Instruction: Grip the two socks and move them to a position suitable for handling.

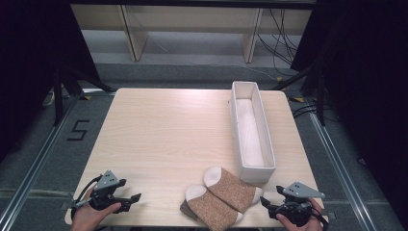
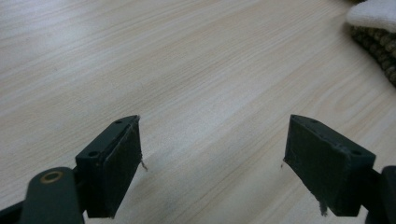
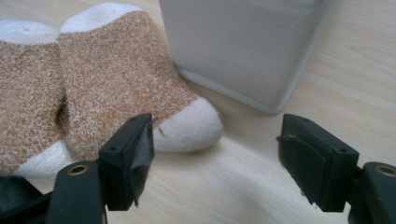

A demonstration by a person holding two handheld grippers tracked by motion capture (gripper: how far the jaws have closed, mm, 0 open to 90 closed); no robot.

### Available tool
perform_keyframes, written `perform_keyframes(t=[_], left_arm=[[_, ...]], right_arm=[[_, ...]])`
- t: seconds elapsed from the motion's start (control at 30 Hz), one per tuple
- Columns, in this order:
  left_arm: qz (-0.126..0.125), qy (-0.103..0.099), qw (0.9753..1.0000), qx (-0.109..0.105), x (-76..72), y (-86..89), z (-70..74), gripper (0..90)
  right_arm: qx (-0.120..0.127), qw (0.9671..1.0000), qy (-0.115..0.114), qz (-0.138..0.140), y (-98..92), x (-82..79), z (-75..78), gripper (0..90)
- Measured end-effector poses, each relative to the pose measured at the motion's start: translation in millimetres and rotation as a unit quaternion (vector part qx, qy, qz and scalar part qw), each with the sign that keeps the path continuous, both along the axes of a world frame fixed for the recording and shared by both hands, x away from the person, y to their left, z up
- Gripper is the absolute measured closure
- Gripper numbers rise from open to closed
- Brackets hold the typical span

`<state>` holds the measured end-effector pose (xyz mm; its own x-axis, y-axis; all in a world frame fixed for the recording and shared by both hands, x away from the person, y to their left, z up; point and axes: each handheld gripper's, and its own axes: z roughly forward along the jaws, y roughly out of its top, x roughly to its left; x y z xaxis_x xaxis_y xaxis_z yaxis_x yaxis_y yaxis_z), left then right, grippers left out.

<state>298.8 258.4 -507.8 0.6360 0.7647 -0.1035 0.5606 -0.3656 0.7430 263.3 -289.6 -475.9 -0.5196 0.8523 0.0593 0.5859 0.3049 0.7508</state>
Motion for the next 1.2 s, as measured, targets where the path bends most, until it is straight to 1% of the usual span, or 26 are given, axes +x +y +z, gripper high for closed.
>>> perform_keyframes(t=[0.13, 0.23, 0.27, 0.3, 0.33, 0.37, 0.4, 0.43, 0.47, 0.5, 0.53, 0.57, 0.6, 0.63, 0.7, 0.77, 0.8, 0.83, 0.87, 0.9, 0.93, 1.0, 1.07, 1.1, 1.17, 1.2], left_arm=[[0.003, -0.003, 1.0000, 0.000, 0.0, -0.8, -0.5, 18.3], [0.002, 0.004, 1.0000, -0.003, 0.5, -0.9, -0.3, 18.5], [-0.001, 0.008, 0.9999, -0.010, 0.4, -0.8, 0.2, 19.5], [-0.001, 0.012, 0.9997, -0.022, 0.2, -1.3, 0.5, 20.6], [0.006, 0.014, 0.9988, -0.047, -0.2, -4.3, -0.1, 20.8], [0.003, 0.015, 0.9988, -0.047, -0.7, -5.5, 0.5, 20.8], [-0.002, 0.017, 0.9989, -0.044, -1.2, -7.2, 1.6, 20.8], [-0.004, 0.016, 0.9986, -0.051, -1.4, -10.6, 1.4, 20.8], [-0.007, 0.018, 0.9985, -0.052, -2.1, -14.1, 1.9, 20.9], [-0.019, 0.022, 0.9984, -0.048, -2.3, -17.1, 2.7, 21.8], [-0.019, 0.022, 0.9984, -0.048, -2.3, -17.1, 2.7, 23.5], [-0.038, 0.023, 0.9983, -0.039, -2.8, -24.0, 3.1, 24.1], [-0.036, 0.026, 0.9977, -0.051, -3.9, -30.8, 2.8, 24.2], [-0.047, 0.030, 0.9969, -0.057, -3.5, -34.1, 2.8, 24.5], [-0.064, 0.043, 0.9943, -0.074, -2.9, -42.0, 3.4, 25.6], [-0.074, 0.053, 0.9922, -0.085, -3.5, -52.0, 3.2, 27.9], [-0.074, 0.053, 0.9922, -0.085, -3.5, -52.0, 3.2, 28.4], [-0.094, 0.064, 0.9893, -0.092, -3.2, -61.2, 2.2, 29.1], [-0.099, 0.070, 0.9880, -0.096, -3.9, -65.2, 2.0, 30.0], [-0.108, 0.075, 0.9863, -0.099, -4.5, -70.8, 2.1, 30.4], [-0.112, 0.077, 0.9860, -0.096, -4.9, -74.1, 3.4, 31.2], [-0.116, 0.084, 0.9832, -0.113, -4.2, -81.9, 4.9, 32.9], [-0.123, 0.082, 0.9823, -0.115, -1.8, -89.1, 8.3, 35.3], [-0.128, 0.082, 0.9811, -0.120, -0.5, -93.2, 8.7, 35.9], [-0.137, 0.083, 0.9809, -0.110, 2.3, -105.7, 11.1, 36.5], [-0.146, 0.088, 0.9796, -0.107, 3.7, -111.7, 11.6, 37.3]], right_arm=[[0.000, 1.0000, 0.001, 0.000, 2.3, -0.7, 2.6, 29.0], [-0.003, 0.9999, 0.002, 0.010, 7.2, -0.3, 4.0, 31.3], [0.003, 0.9999, 0.013, 0.009, 10.1, -1.2, 4.5, 31.4], [-0.003, 0.9998, 0.006, 0.017, 10.6, -0.1, 4.8, 32.0], [0.007, 0.9997, 0.017, 0.015, 13.6, -1.5, 5.2, 32.6], [-0.006, 0.9997, 0.005, 0.024, 12.8, -0.1, 6.1, 32.8], [0.005, 0.9996, 0.019, 0.022, 15.5, -1.2, 6.9, 33.3], [-0.008, 0.9996, 0.005, 0.026, 14.7, -0.3, 8.0, 34.0], [0.002, 0.9995, 0.016, 0.026, 16.7, -0.9, 9.0, 34.0], [0.003, 0.9994, 0.017, 0.031, 18.8, -1.1, 10.0, 34.2], [0.003, 0.9994, 0.017, 0.031, 18.8, -1.1, 10.0, 34.2], [0.001, 0.9993, 0.012, 0.037, 23.3, -1.8, 12.7, 35.3], [-0.002, 0.9989, 0.018, 0.044, 24.8, -1.4, 13.7, 35.6], [-0.009, 0.9986, 0.010, 0.052, 28.4, -0.7, 13.7, 36.2], [-0.008, 0.9980, 0.022, 0.059, 33.9, -0.6, 13.7, 37.1], [-0.015, 0.9973, 0.017, 0.070, 37.2, 0.7, 13.4, 37.9], [-0.012, 0.9974, 0.025, 0.066, 39.7, -0.3, 13.6, 38.2], [-0.018, 0.9969, 0.024, 0.073, 40.1, 0.2, 13.4, 38.3], [-0.024, 0.9964, 0.011, 0.081, 39.7, 1.9, 12.9, 38.6], [-0.021, 0.9964, 0.014, 0.080, 40.2, 1.6, 12.9, 38.8], [-0.020, 0.9965, 0.015, 0.080, 39.7, 1.7, 13.0, 38.8], [-0.022, 0.9969, 0.015, 0.075, 38.8, 2.5, 11.9, 38.8], [-0.021, 0.9969, 0.022, 0.073, 38.2, 2.5, 11.3, 39.0], [-0.025, 0.9967, 0.013, 0.076, 37.6, 3.5, 11.0, 39.0], [-0.028, 0.9966, 0.014, 0.076, 38.0, 3.7, 10.9, 38.9], [-0.029, 0.9965, 0.014, 0.077, 37.9, 3.7, 10.9, 38.9]])
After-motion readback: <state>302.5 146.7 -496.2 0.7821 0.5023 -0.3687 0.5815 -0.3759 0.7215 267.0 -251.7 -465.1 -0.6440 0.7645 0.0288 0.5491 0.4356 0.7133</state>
